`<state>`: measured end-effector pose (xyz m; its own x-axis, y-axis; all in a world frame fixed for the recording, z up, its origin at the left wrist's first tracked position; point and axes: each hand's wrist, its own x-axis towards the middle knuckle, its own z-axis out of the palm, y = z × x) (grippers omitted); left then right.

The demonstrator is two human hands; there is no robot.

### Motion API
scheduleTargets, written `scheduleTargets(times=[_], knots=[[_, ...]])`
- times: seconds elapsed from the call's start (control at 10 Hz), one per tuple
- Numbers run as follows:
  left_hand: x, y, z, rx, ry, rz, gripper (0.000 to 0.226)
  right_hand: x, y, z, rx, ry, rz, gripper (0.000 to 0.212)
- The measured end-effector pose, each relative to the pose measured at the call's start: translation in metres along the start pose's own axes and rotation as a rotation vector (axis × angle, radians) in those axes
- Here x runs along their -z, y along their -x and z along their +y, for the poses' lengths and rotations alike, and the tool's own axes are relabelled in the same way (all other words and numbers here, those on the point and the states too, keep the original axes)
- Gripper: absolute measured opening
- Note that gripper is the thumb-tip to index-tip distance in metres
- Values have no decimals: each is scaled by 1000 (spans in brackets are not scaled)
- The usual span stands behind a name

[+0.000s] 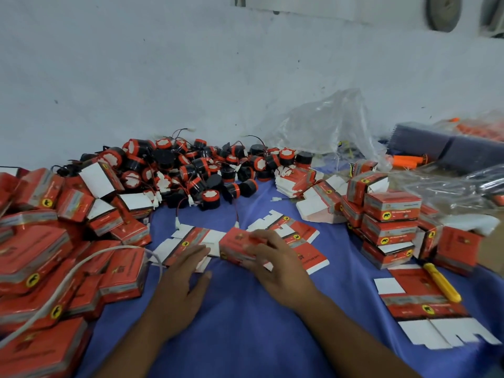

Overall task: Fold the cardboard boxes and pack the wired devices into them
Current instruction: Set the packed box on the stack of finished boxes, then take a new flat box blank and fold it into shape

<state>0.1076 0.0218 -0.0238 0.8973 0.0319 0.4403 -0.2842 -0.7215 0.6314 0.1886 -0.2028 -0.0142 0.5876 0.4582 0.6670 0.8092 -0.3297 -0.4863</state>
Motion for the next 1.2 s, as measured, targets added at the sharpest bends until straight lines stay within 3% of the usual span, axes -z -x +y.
scheduleTargets(times=[0.1,0.2,0.3,0.4,0.5,0.6,0.7,0.8,0.9,1.0,1.1,1.2], knots=[[-3,-2,-5,15,-133,-11,43,9,-5,6,-6,69,171,22],[-8,-3,-9,51,-261,-57,50,23,-15,11,-150,89,346,20],[-8,-1,-7,75,-273,-66,42,34,-31,24,-496,10,380,16],[-7,1,-7,76,-269,-68,36,53,-64,31,-884,-685,545,31],[-8,0,-11,80,-258,-70,38,64,-86,29,-931,-1332,825,47],[-7,-3,-10,48,-238,-51,35,49,-74,32,-962,-570,491,49],[-9,-4,-12,47,-241,-42,34,30,-45,47,-828,448,-299,73],[-11,-4,-15,55,-255,-57,33,26,-44,44,-958,495,-488,81],[-11,-5,-12,67,-249,-65,38,37,-45,46,-872,507,-413,57],[-11,-4,-8,89,-163,-8,46,54,-44,43,-922,-58,-84,21],[-8,-4,0,92,-40,59,50,54,-52,31,-961,-884,352,16],[-4,-7,10,142,164,141,62,28,-58,9,-898,-1166,344,19]])
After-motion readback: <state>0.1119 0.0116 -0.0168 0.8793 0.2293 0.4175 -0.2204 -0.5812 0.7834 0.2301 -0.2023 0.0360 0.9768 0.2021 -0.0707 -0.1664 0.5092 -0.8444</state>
